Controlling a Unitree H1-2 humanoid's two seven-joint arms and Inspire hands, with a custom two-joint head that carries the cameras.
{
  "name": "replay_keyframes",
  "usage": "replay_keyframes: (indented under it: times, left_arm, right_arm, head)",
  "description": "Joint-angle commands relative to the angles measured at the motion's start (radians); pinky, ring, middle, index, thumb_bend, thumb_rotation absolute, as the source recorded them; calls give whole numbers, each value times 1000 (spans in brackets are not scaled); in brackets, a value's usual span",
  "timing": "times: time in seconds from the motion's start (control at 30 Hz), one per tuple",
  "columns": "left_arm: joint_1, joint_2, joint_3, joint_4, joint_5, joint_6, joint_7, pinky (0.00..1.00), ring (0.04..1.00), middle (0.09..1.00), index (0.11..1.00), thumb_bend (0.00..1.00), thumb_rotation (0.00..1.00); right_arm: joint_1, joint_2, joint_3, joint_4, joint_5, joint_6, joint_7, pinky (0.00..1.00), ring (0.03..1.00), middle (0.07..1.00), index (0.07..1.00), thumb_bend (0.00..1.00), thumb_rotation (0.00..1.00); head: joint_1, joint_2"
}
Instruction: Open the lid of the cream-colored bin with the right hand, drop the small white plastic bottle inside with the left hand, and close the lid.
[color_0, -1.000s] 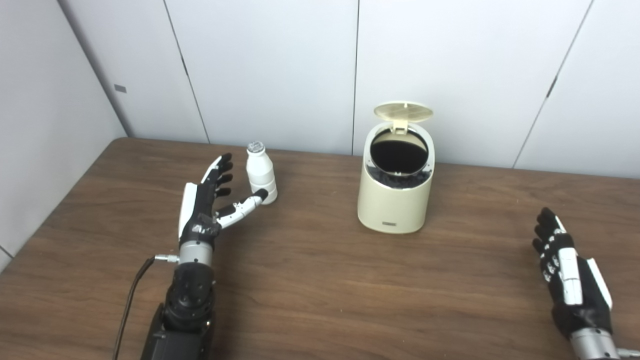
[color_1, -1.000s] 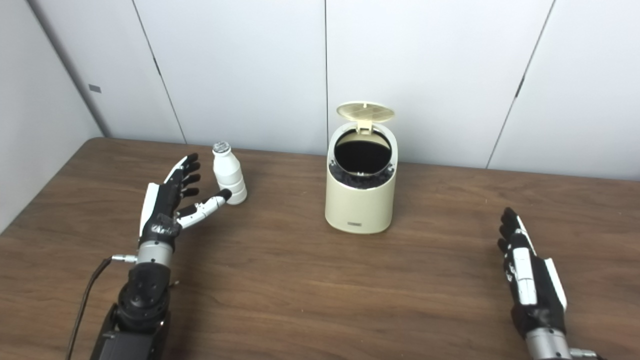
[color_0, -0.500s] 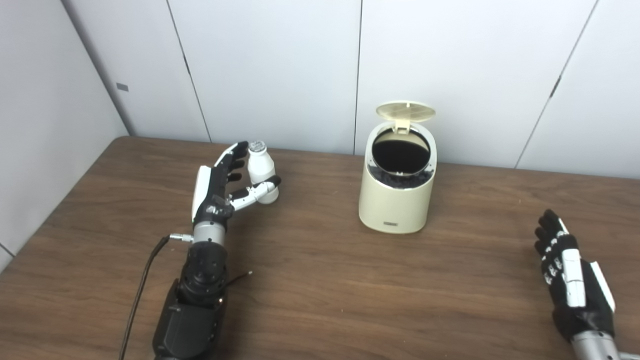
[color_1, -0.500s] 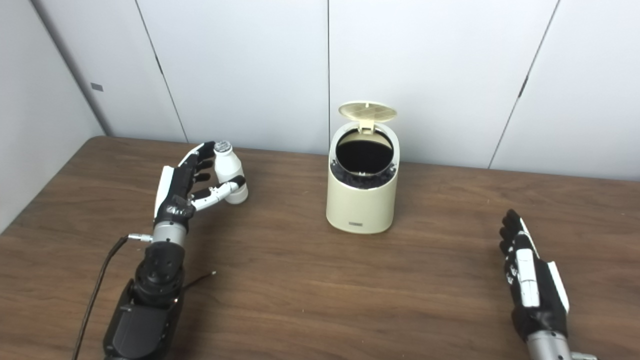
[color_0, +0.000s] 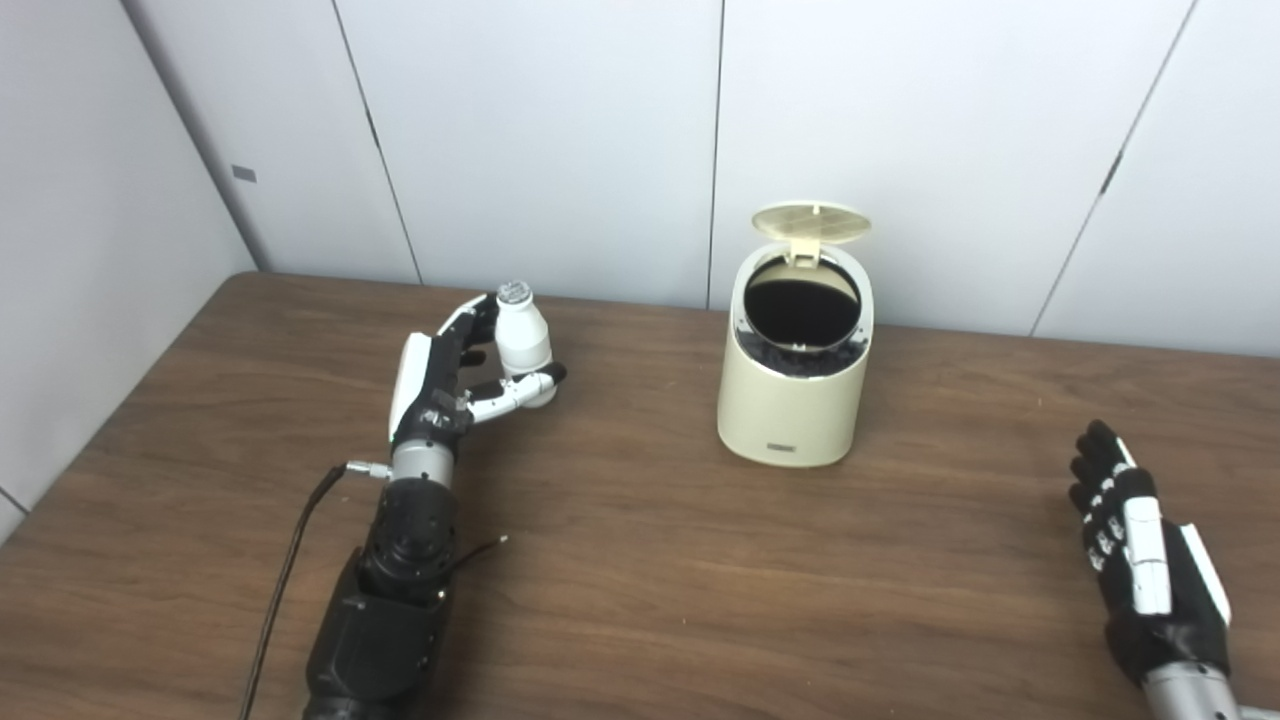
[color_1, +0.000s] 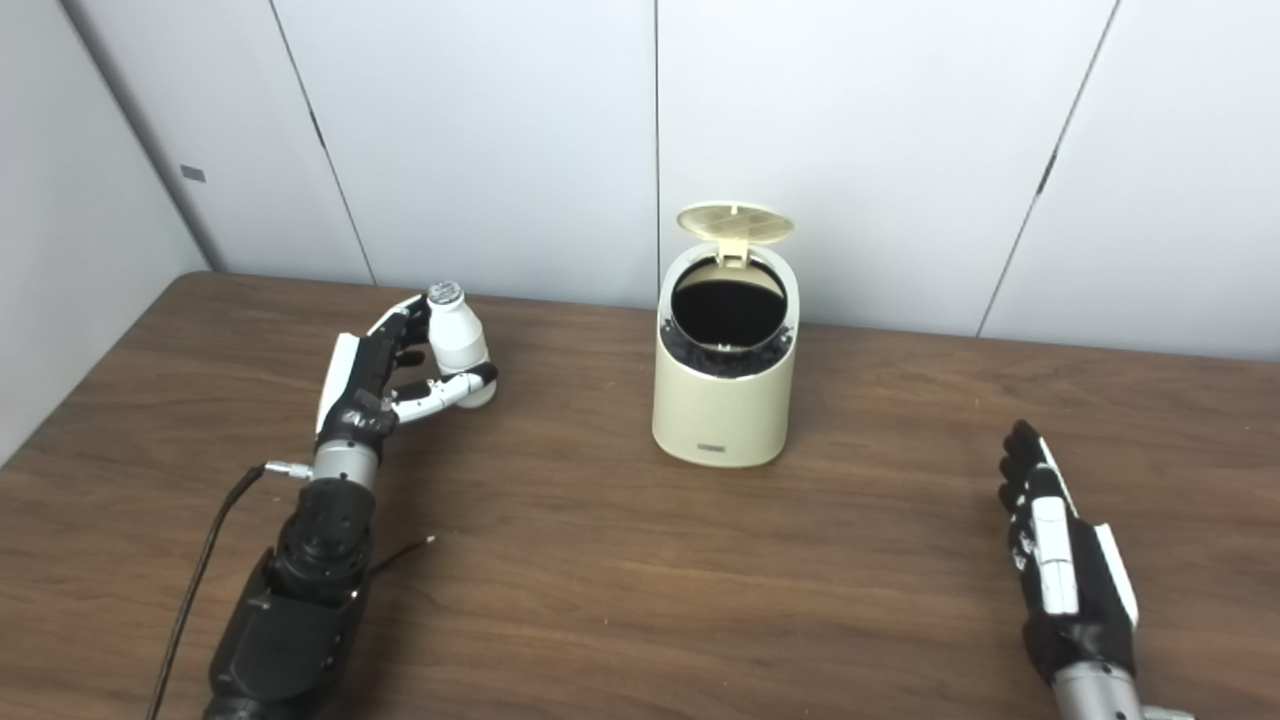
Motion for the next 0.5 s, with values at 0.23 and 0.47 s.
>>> replay_keyframes:
  times: [0.23,0.47]
  left_arm:
    - [-38,27,-4,-13,25,-16,33,807,835,825,823,828,185]
    - [-40,25,-4,-5,21,-21,41,775,808,805,803,812,171]
  right_arm:
    - [-13,0,-6,-21,5,-7,-2,998,988,977,962,629,948]
    - [-16,-1,-8,-24,12,5,-1,1000,994,974,961,617,952]
  head:
    - [10,4]
    - [16,6]
